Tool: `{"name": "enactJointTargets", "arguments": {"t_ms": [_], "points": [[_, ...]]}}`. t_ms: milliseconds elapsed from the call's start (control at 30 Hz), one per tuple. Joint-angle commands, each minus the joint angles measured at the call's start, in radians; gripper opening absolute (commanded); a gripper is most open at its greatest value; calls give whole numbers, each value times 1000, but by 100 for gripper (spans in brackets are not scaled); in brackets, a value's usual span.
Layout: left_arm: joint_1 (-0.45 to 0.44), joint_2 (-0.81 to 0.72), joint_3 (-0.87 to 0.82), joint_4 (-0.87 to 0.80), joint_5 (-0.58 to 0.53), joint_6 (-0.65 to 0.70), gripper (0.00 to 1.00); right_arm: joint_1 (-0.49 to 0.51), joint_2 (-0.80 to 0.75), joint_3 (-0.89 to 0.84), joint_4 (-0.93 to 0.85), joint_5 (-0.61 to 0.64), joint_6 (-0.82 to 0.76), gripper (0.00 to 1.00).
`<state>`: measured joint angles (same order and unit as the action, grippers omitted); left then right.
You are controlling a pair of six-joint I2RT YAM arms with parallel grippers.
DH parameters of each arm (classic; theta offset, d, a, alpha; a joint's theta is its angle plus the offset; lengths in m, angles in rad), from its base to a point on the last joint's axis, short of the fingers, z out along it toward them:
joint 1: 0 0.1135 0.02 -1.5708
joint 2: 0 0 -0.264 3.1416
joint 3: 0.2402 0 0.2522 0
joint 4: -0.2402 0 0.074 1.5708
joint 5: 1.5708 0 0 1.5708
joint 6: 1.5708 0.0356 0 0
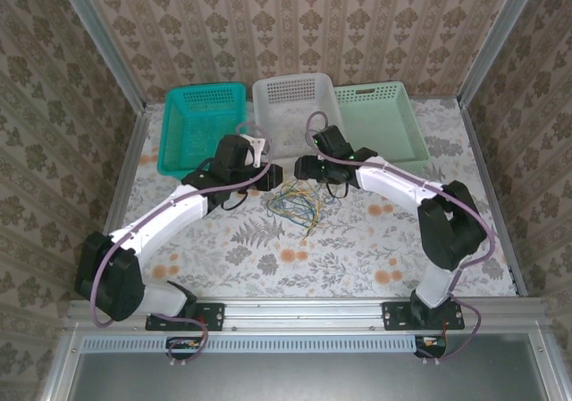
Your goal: Untangle the cables
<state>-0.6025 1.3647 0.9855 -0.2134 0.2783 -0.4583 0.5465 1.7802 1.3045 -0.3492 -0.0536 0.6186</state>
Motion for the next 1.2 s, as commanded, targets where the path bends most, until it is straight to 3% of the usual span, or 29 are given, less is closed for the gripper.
{"name": "enactJointTargets", "arguments": {"t_ms": [0,167,200,300,400,700,933,1167], "points": [[-5,-39,-26,-20,-35,34,30,-7,48,70,-54,-55,47,68],[-3,-35,-36,-18,-38,43,31,-3,97,126,-41,-69,54,55],[-3,-35,-37,-17,-37,43,31,-3,108,138,-52,-65,48,49],[-3,-35,-36,-17,-38,45,32,-3,106,162,-81,-38,25,16],[-3,-33,-40,-11,-36,48,34,-3,55,172,-92,-12,-12,0],[-5,-6,-37,18,-54,40,45,57,-101,310,-229,58,-289,0],[-5,-3,-17,43,-40,46,50,58,-226,260,-194,89,-307,0],[-25,24,11,51,-27,54,55,58,-242,339,-262,103,-393,0]]}}
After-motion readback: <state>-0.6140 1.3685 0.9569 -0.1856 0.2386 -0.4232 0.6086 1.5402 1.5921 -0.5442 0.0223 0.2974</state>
